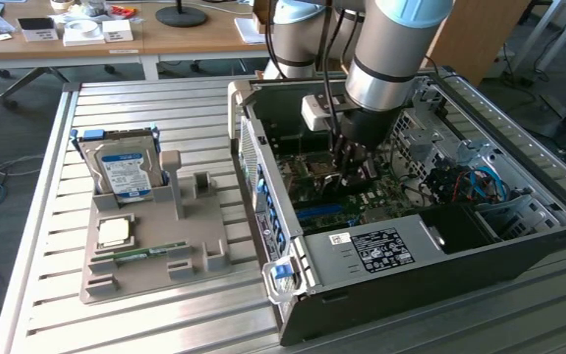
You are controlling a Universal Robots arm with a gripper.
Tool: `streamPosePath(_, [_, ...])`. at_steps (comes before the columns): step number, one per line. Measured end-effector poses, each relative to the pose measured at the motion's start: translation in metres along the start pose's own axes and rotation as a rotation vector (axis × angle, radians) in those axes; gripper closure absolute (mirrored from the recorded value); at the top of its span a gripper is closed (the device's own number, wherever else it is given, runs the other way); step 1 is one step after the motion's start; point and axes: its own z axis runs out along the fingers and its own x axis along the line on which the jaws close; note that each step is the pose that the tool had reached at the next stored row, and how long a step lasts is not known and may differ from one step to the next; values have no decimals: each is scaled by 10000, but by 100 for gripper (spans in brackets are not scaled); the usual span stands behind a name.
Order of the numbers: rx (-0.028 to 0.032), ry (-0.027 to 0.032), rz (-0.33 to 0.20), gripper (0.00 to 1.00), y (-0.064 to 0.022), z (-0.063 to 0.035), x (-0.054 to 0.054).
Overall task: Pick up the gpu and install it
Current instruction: 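Insert the gpu into the slot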
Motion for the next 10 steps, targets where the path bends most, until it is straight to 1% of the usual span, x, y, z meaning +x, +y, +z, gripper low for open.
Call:
streamPosePath(5, [0, -2, 1, 73, 16, 37, 2])
streamPosePath(10, [0, -1, 1, 73, 17, 43, 4])
